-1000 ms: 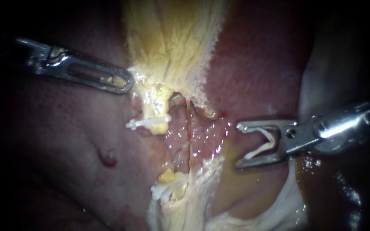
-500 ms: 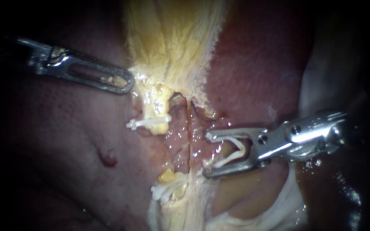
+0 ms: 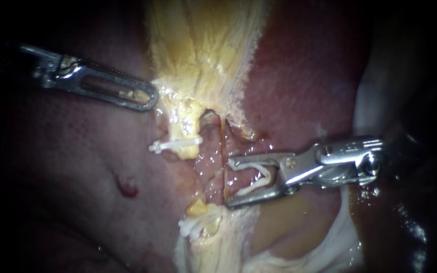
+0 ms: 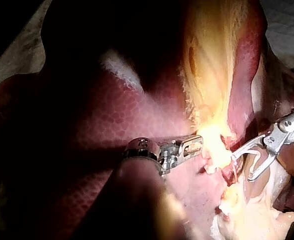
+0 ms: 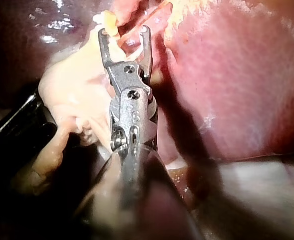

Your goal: Clipping first clip right tube

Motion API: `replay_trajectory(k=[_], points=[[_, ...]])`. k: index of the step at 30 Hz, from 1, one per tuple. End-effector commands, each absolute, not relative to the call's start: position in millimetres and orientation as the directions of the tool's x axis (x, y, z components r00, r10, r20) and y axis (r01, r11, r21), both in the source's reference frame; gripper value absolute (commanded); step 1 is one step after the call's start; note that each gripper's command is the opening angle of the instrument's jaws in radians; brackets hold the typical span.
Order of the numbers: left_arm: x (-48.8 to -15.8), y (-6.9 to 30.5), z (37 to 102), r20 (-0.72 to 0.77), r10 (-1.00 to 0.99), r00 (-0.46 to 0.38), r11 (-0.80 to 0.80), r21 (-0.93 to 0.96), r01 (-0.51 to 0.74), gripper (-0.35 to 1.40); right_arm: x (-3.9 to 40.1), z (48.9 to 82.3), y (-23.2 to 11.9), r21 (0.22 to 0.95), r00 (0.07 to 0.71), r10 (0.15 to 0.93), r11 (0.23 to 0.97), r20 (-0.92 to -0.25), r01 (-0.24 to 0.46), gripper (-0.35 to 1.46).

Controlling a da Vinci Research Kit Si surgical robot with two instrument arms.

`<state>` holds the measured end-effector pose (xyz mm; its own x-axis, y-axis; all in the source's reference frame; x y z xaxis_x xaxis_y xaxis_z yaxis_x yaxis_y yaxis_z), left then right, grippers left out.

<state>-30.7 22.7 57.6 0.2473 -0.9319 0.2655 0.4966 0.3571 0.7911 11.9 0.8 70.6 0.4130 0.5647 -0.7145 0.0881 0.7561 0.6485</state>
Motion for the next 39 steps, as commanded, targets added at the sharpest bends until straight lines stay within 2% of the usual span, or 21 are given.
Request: replay_trajectory(k=[1, 14, 28, 39], points=[[-30.7, 22.8, 57.6, 0.266, -0.932, 0.247, 0.357, 0.791, 0.496, -0.35, 12.1, 70.8, 0.7, 0.656, 0.415, 0.569, 0.749, -0.709, 0.093, 0.5], [-30.7, 22.8, 57.6, 0.265, -0.932, 0.247, 0.357, 0.791, 0.496, -0.35, 14.4, 72.3, -0.3, 0.694, 0.401, 0.604, 0.709, -0.688, 0.124, 0.5], [-30.7, 22.8, 57.6, 0.265, -0.932, 0.247, 0.357, 0.791, 0.496, -0.35, 15.2, 72.0, -0.5, 0.756, 0.348, 0.682, 0.636, -0.643, 0.151, 0.5], [-30.7, 22.8, 57.6, 0.265, -0.932, 0.247, 0.357, 0.791, 0.496, -0.35, 15.8, 72.4, -1.0, 0.769, 0.346, 0.694, 0.62, -0.631, 0.159, 0.5]])
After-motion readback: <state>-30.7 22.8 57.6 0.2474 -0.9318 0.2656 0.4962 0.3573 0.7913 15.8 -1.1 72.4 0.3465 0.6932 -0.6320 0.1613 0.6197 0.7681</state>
